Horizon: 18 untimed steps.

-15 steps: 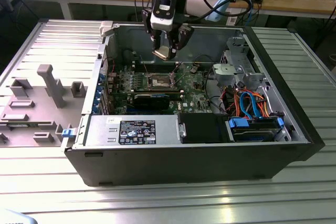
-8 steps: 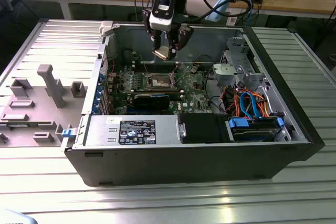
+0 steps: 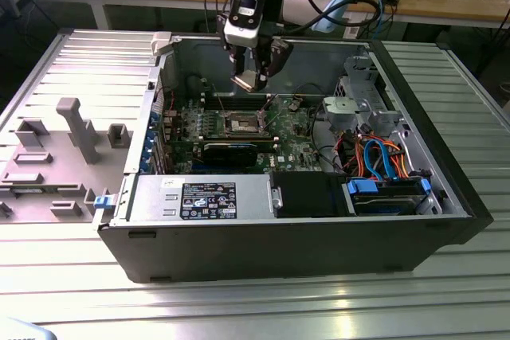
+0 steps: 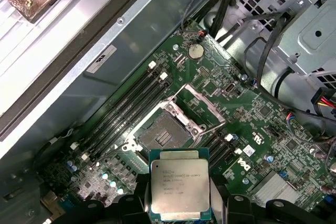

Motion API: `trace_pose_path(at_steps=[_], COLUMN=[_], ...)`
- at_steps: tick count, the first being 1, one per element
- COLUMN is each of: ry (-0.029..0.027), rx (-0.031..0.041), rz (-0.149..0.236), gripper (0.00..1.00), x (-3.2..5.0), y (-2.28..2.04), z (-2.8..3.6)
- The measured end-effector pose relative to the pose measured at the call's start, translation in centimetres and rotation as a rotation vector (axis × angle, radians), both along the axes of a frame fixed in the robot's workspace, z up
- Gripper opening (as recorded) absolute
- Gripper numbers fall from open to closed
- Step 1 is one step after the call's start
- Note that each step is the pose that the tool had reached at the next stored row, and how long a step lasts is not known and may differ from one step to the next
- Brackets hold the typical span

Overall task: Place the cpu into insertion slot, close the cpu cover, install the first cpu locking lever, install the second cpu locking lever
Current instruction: 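Place the cpu into insertion slot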

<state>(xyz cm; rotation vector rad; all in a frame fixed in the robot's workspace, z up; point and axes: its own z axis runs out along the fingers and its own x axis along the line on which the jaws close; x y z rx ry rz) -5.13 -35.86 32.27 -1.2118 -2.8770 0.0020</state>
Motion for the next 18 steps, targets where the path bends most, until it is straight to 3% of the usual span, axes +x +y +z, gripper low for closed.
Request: trace_pose_path(at_steps=[18], ry=[0.0000], rx=[0.0000], rz=[-0.084], gripper=[0.55], x=[0.00], y=[0.00], z=[-0.11])
